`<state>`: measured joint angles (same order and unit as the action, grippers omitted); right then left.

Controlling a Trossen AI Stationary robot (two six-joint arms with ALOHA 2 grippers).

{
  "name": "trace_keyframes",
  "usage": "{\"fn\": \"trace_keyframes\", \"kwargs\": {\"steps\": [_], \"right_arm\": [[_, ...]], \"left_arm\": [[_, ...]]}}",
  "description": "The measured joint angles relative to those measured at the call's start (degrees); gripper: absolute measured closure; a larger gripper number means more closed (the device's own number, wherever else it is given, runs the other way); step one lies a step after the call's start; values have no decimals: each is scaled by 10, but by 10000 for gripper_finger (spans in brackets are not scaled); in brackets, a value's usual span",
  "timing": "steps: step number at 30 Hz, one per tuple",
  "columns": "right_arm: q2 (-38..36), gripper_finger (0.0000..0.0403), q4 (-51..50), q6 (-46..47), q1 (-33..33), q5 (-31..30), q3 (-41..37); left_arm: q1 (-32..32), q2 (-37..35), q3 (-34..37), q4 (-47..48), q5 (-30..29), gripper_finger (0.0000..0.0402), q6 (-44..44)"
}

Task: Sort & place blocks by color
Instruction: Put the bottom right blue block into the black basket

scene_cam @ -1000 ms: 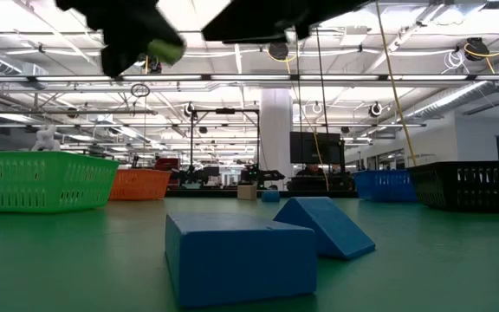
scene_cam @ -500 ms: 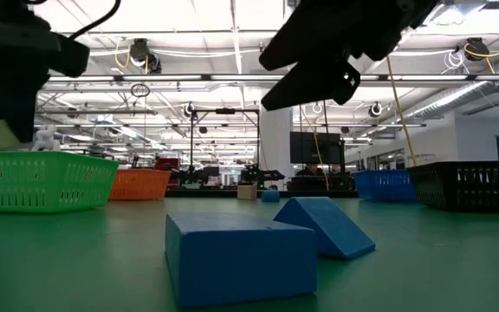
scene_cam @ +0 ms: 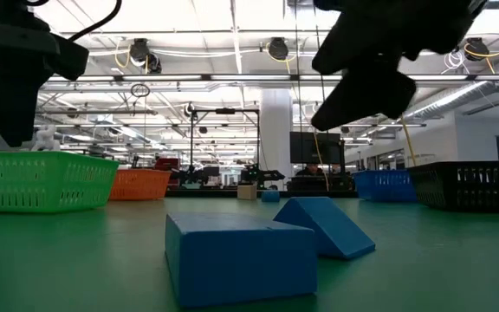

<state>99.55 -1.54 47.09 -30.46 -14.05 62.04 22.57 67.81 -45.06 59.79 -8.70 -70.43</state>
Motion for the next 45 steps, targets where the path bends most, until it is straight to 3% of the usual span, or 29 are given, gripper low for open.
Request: {"fn": "trace_keyframes", "kwargs": {"steps": [7, 16, 22, 31, 40, 45], "right_arm": [[0, 149, -1, 82, -33, -116, 0], [77, 149, 67, 146, -80, -190, 0], [145, 149, 163, 81, -98, -196, 0], [225, 149, 301, -17, -114, -265, 1], [228, 149, 265, -170, -114, -311, 1], [227, 159, 233, -166, -108, -322, 2]], "left_arm": [[0, 0, 0, 0, 2, 101, 10], [0, 0, 0, -4, 2, 121, 40], [0, 0, 0, -6, 1, 126, 58], [0, 0, 0, -48, -3, 128, 97], [0, 0, 0, -76, -6, 126, 134], [0, 0, 0, -76, -8, 130, 134]]}}
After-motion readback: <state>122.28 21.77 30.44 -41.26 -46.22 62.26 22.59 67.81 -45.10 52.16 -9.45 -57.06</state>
